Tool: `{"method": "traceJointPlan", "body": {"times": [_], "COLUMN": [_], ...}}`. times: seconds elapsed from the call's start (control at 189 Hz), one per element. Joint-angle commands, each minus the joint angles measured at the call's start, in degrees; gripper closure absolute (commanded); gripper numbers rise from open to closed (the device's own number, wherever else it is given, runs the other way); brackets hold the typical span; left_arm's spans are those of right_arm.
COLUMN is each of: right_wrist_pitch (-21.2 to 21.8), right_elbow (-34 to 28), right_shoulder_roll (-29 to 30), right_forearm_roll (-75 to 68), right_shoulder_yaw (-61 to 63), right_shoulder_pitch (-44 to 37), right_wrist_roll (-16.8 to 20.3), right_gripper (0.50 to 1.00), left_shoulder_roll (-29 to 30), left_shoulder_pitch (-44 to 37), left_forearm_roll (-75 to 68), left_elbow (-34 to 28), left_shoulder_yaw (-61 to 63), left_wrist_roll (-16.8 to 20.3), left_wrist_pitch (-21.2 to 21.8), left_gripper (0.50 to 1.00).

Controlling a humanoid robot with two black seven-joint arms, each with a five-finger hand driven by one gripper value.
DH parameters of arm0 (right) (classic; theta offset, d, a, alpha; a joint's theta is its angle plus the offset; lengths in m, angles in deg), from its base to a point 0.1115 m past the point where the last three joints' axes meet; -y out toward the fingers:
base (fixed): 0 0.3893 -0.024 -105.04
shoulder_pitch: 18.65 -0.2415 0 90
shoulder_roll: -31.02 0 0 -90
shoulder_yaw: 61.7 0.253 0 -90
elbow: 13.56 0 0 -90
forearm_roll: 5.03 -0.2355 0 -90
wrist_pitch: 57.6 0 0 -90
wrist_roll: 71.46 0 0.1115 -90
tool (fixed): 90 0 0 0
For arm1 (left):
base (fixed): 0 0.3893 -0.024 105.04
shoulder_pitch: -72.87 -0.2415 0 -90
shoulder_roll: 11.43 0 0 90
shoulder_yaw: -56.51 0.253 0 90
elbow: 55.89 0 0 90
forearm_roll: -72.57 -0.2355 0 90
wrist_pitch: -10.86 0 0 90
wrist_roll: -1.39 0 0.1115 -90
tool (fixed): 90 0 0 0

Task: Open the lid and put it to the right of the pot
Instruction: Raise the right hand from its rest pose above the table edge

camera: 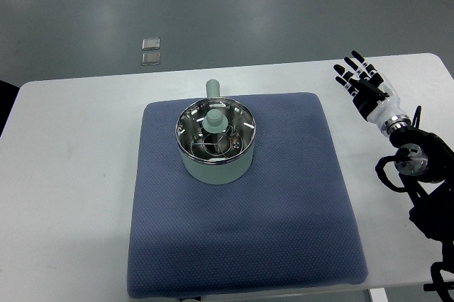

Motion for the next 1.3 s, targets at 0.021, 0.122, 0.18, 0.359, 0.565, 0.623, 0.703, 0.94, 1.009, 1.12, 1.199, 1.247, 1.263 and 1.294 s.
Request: {"method": "traceJointPlan", "body": {"times": [0.021, 0.122, 0.18, 0.359, 0.565, 0.623, 0.703, 0.94, 1.009, 1.12, 1.199, 1.247, 1.263, 1.294], "right_wrist_pitch": [0.0, 0.0, 0.0, 0.0, 0.0, 0.09, 0.09, 0.09, 0.0, 0.09, 0.09, 0.09, 0.09, 0.09], "right_elbow": [-0.13, -0.13, -0.04, -0.04, -0.04, -0.04, -0.04, -0.22, -0.31, -0.39, -0.39, -0.39, -0.39, -0.48], "right_shoulder_roll": [0.0, 0.0, -0.09, -0.09, -0.27, -0.44, -0.88, -1.06, -1.06, -1.14, -1.41, -1.58, -1.58, -1.67], "right_forearm_roll": [0.0, 0.0, 0.0, 0.0, 0.09, 0.09, 0.09, 0.0, 0.09, 0.0, 0.09, 0.0, 0.09, 0.0], "right_shoulder_yaw": [0.0, 0.0, 0.0, 0.0, 0.0, 0.0, 0.0, 0.27, 0.27, 0.18, 0.18, 0.26, 0.18, 0.09], "right_shoulder_pitch": [0.0, -0.09, -0.09, -0.09, -0.35, -0.44, -0.53, -0.62, -0.62, -0.62, -0.7, -0.79, -0.88, -1.23], "right_wrist_roll": [0.0, 0.0, 0.0, 0.0, 0.0, 0.0, 0.0, 0.0, -0.09, -0.17, -0.18, -0.09, -0.09, -0.18], "right_gripper": [0.574, 0.574, 0.574, 0.574, 0.574, 0.574, 0.574, 0.574, 0.574, 0.574, 0.574, 0.574, 0.574, 0.574], "left_shoulder_roll": [0.0, 0.0, 0.0, 0.0, 0.0, 0.0, 0.0, 0.0, 0.0, 0.0, 0.0, 0.0, 0.0, 0.0], "left_shoulder_pitch": [0.01, -0.17, -0.08, 0.01, 0.01, 0.01, 0.01, 0.01, 0.01, 0.01, 0.01, 0.01, -0.08, 0.01], "left_forearm_roll": [0.0, 0.0, 0.0, 0.0, 0.0, 0.0, 0.0, 0.0, 0.0, 0.0, 0.0, 0.0, 0.0, 0.0], "left_elbow": [0.22, 0.39, 0.48, -0.22, -0.05, -0.05, -0.13, -0.13, -0.13, -0.13, -0.13, -0.13, -0.13, -0.13], "left_shoulder_yaw": [-0.13, -0.13, -0.13, 0.05, 0.05, 0.14, 0.05, 0.05, 0.05, 0.05, 0.05, 0.05, 0.05, 0.05], "left_wrist_roll": [-0.09, -0.09, -0.01, -0.09, -0.01, -0.01, -0.01, -0.01, -0.01, -0.01, -0.01, -0.01, -0.01, -0.01], "left_wrist_pitch": [0.01, 0.01, 0.01, 0.09, 0.09, 0.09, 0.09, 0.09, 0.09, 0.09, 0.09, 0.09, 0.09, 0.09], "left_gripper": [0.5, 0.5, 0.5, 0.5, 0.5, 0.5, 0.5, 0.5, 0.5, 0.5, 0.5, 0.5, 0.5, 0.5]}}
